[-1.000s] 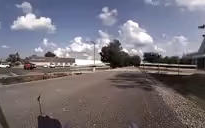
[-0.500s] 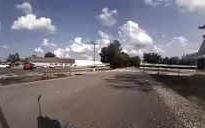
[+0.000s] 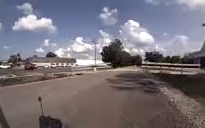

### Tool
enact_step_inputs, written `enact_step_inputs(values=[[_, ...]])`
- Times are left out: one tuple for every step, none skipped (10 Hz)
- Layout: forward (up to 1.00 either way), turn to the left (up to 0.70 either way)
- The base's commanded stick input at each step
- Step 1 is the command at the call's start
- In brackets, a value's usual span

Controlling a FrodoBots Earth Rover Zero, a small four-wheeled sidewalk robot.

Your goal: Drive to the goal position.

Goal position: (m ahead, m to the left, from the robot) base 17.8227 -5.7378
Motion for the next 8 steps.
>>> enact_step_inputs(values=[[0.00, 0.00], [0.00, 0.00], [0.00, 0.00], [0.00, 0.00], [0.00, 0.00], [0.28, 0.00], [0.70, 0.00], [0.70, 0.00]])
